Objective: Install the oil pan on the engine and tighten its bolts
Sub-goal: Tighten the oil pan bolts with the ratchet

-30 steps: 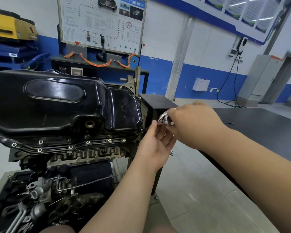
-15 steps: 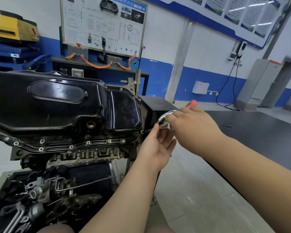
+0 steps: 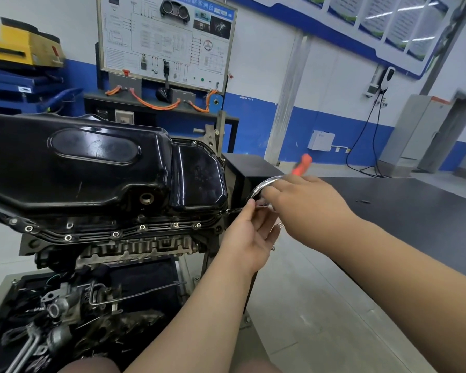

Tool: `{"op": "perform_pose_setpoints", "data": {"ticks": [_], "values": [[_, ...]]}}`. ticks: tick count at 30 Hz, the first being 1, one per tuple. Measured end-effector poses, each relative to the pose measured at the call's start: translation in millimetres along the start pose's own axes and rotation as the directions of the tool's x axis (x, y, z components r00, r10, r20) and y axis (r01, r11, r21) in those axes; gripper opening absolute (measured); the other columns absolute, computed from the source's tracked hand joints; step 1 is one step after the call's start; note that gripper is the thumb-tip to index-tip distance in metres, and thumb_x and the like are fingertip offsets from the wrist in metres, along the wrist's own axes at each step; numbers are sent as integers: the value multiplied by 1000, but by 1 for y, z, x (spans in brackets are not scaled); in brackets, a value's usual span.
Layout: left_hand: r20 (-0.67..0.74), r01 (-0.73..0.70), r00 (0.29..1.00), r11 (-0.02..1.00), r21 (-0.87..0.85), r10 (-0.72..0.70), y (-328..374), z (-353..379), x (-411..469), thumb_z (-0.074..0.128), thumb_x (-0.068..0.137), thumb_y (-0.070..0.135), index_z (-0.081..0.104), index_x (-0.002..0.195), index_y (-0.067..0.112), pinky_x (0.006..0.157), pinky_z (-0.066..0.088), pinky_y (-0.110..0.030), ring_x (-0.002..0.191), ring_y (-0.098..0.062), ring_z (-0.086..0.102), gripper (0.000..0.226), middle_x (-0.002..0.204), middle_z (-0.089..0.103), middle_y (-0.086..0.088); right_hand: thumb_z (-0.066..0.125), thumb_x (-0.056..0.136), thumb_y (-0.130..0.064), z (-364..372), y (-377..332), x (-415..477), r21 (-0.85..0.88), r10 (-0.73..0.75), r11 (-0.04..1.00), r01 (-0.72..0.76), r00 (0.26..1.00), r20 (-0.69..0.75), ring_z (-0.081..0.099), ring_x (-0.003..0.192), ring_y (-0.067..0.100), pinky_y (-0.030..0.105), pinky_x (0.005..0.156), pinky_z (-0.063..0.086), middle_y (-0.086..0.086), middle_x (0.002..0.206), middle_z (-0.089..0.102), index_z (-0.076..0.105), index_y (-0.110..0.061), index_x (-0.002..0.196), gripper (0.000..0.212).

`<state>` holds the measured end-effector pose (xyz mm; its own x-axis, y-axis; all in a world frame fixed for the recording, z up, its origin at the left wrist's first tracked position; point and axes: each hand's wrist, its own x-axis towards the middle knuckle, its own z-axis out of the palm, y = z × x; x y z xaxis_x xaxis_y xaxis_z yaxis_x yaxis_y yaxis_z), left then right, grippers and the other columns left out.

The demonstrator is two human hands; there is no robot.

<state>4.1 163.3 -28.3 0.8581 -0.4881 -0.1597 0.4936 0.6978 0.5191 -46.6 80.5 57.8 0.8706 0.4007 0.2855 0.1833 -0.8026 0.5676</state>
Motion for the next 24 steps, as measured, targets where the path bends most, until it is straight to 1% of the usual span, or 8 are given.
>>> {"op": "perform_pose_setpoints", "data": {"ticks": [2, 4, 6, 10, 14, 19, 22, 24], "values": [[24, -3, 1000, 1000, -13, 3, 2, -2, 0, 46, 99, 34, 64, 86, 18, 104, 41, -40, 100, -20, 63, 27, 87, 71, 0, 45, 93, -19, 0, -3, 2, 10, -6, 1000, 6, 1000, -4, 53, 108, 19, 30, 85, 38, -4, 111, 58, 49, -22, 115, 23], [50, -6, 999, 1000, -10, 7, 6, -6, -1, 43, 100, 35, 64, 86, 17, 94, 46, -37, 89, -18, 64, 30, 79, 70, 0, 40, 97, -36, 2, -5, 2, 78, 85, 993, -85, 996, -6, 57, 76, 15, 27, 66, 38, -7, 86, 59, 49, -23, 93, 17], [59, -2, 998, 1000, 6, 1, 7, -9, -1, 41, 101, 31, 65, 89, 15, 80, 49, -33, 81, -16, 65, 31, 77, 71, -1, 32, 94, -55, 3, -10, 3, 208, 262, 933, -293, 951, 162, 45, 57, 11, 26, 50, 31, -6, 66, 49, 43, -22, 69, 43], [28, 2, 1000, 999, -40, -1, 5, -8, -2, 47, 99, 26, 67, 86, 11, 72, 55, -34, 76, -19, 69, 29, 84, 73, -7, 30, 88, -66, 4, -19, 7, 410, 370, 771, -487, 867, 333, 57, 59, 17, 27, 50, 37, -1, 58, 57, 47, -21, 60, 56], [-10, 10, 1000, 1000, -25, -10, 3, -6, -2, 49, 98, 30, 62, 81, 18, 102, 41, -38, 82, -16, 63, 24, 66, 69, 1, 46, 92, -46, -5, -13, 3, 192, 275, 928, -319, 935, 224, 50, 59, 14, 26, 49, 34, -5, 69, 52, 52, -20, 80, 29], [13, -4, 1000, 999, -36, 4, 1, -4, 0, 48, 98, 34, 65, 82, 20, 108, 37, -40, 107, -19, 61, 27, 84, 72, 2, 47, 89, -15, 0, -9, 1, -51, 45, 998, -44, 999, 6, 56, 101, 23, 35, 87, 37, -2, 106, 60, 48, -21, 107, 19], [50, -8, 999, 999, -40, 10, 3, -6, 0, 43, 100, 33, 67, 86, 18, 95, 46, -37, 94, -18, 63, 32, 85, 72, 1, 40, 96, -38, 4, -8, 3, 125, 221, 966, -225, 974, 46, 54, 65, 18, 30, 67, 39, -4, 78, 62, 43, -19, 77, 27], [61, -7, 998, 1000, -6, 7, 3, -6, -1, 40, 101, 31, 73, 80, 15, 80, 50, -35, 80, -17, 67, 43, 82, 74, -1, 35, 94, -52, 4, -10, 3, 394, 335, 804, -445, 887, 316, 54, 59, 16, 29, 57, 43, -2, 63, 59, 44, -23, 64, 43]]}}
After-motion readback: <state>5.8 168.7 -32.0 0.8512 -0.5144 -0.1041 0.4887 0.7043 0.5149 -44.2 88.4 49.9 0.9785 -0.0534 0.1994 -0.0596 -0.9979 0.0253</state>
